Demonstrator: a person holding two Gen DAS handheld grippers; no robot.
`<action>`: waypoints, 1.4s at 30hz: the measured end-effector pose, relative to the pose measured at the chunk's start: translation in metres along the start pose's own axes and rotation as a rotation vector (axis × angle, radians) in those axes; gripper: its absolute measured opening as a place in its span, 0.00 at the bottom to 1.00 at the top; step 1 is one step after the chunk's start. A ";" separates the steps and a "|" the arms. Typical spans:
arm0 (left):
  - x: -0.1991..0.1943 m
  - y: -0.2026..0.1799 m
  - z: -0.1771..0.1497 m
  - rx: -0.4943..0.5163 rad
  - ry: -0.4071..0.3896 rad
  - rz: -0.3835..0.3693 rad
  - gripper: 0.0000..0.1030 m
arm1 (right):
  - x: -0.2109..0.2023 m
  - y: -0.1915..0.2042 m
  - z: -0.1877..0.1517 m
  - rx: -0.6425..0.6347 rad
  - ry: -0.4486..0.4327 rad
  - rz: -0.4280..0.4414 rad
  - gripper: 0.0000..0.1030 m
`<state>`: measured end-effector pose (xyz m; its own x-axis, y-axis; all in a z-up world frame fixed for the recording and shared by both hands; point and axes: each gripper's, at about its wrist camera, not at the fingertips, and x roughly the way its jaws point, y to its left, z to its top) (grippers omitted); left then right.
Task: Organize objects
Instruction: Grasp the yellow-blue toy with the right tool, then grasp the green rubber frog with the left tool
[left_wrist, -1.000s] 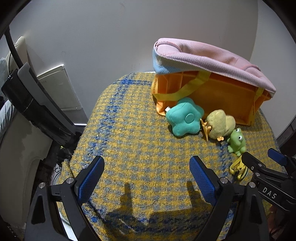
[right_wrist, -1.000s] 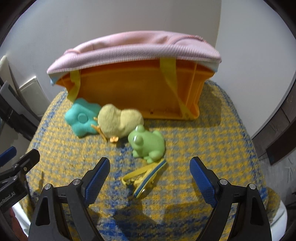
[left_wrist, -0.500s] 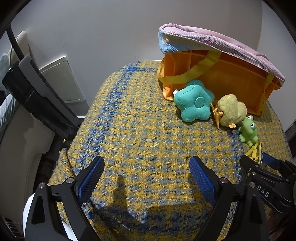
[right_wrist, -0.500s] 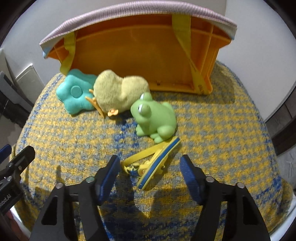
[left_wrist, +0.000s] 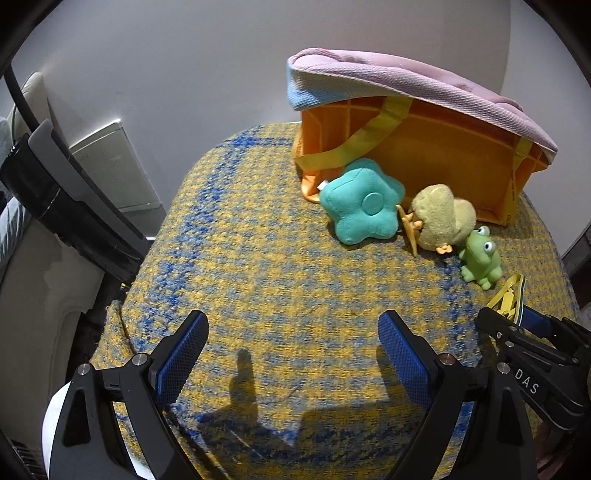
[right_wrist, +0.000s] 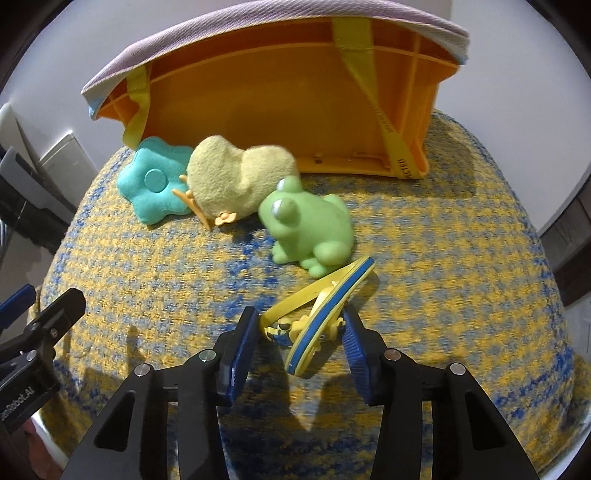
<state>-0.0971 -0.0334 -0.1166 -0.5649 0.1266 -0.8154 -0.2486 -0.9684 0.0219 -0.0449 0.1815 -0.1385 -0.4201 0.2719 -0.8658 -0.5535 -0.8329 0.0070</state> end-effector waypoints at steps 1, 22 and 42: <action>-0.001 -0.004 0.002 0.004 -0.002 -0.007 0.91 | -0.003 -0.003 0.000 0.004 -0.005 -0.005 0.44; 0.016 -0.141 0.024 0.119 0.000 -0.166 0.91 | -0.057 -0.099 0.010 0.112 -0.071 -0.136 0.44; 0.063 -0.181 0.030 0.146 0.096 -0.213 0.60 | -0.031 -0.136 0.007 0.187 -0.052 -0.126 0.44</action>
<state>-0.1111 0.1564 -0.1542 -0.4125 0.2962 -0.8615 -0.4685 -0.8800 -0.0782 0.0382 0.2895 -0.1097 -0.3728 0.3965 -0.8389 -0.7258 -0.6879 -0.0026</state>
